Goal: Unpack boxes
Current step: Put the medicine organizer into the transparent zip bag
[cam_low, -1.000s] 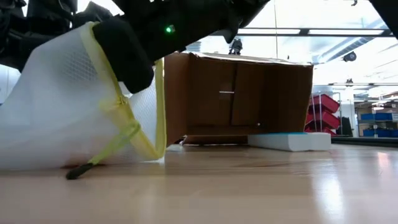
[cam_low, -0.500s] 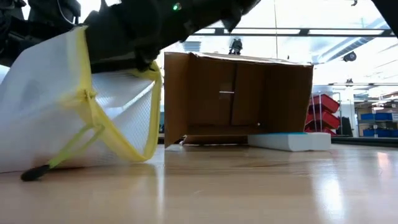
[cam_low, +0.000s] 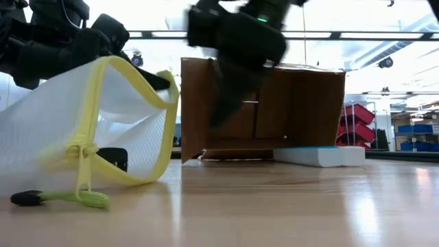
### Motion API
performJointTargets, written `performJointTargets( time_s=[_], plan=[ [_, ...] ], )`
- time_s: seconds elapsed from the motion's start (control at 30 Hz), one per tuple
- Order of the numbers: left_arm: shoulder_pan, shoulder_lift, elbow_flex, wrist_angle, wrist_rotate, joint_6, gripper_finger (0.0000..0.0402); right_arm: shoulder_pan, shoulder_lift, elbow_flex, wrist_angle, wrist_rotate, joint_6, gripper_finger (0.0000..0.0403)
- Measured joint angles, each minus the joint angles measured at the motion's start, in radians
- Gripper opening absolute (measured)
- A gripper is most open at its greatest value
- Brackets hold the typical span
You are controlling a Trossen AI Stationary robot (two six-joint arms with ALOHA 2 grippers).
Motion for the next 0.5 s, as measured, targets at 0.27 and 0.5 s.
performJointTargets(
  time_s=[0.27,0.5],
  plan=[
    [0.0,0.0,0.0,-0.002,-0.004,0.003,0.0,0.104,-0.291,-0.386,0.04,0.411,0.349,0.0205],
    [0.0,0.0,0.0,-0.023,-0.006,0.003,0.0,0.216,-0.442,-0.627,-0.024,0.673,0.727,0.0228]
  ],
)
